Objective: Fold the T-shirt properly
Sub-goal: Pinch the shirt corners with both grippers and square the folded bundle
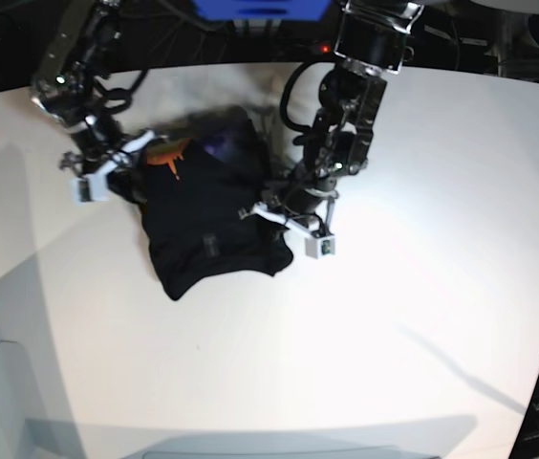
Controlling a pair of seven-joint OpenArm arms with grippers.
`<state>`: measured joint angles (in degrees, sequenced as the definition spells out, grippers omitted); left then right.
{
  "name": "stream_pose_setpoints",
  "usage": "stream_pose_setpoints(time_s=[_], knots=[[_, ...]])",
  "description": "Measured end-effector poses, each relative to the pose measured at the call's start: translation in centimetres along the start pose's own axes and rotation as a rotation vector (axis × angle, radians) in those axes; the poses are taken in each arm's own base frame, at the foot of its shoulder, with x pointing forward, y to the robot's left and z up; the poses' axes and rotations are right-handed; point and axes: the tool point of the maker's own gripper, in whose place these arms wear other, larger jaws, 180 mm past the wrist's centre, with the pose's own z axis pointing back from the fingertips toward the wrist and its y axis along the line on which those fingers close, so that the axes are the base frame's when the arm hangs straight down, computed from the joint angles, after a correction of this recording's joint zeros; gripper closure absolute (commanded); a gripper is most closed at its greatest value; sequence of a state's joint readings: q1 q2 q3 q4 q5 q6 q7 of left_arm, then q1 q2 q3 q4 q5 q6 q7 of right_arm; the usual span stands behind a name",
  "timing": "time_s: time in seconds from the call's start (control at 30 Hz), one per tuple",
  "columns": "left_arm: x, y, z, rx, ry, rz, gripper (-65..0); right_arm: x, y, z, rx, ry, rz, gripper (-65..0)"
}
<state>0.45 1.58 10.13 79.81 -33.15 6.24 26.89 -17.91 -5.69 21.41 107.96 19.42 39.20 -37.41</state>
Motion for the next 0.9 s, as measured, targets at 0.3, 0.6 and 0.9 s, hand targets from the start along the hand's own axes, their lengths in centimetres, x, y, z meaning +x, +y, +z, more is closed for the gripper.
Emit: stream_pose_setpoints(time_s=[0.3, 0.6, 0.9], knots=[[0.3, 0.2, 0.0, 0.004, -0.005, -0.001, 0.0, -4.7, 5.0, -4.3, 0.205, 0.118, -0.056, 0.0], [2.0, 1.0, 0.0, 0.003, -0.010, -0.043, 0.0, -6.6, 3.3, -4.6, 0.216, 0.017, -0.171, 0.0], [2.8, 1.7, -0.9, 0.028, -0.015, -0.045, -19.1, -6.7, 3.1, -4.7, 0.221, 0.021, -0.166, 0.0]])
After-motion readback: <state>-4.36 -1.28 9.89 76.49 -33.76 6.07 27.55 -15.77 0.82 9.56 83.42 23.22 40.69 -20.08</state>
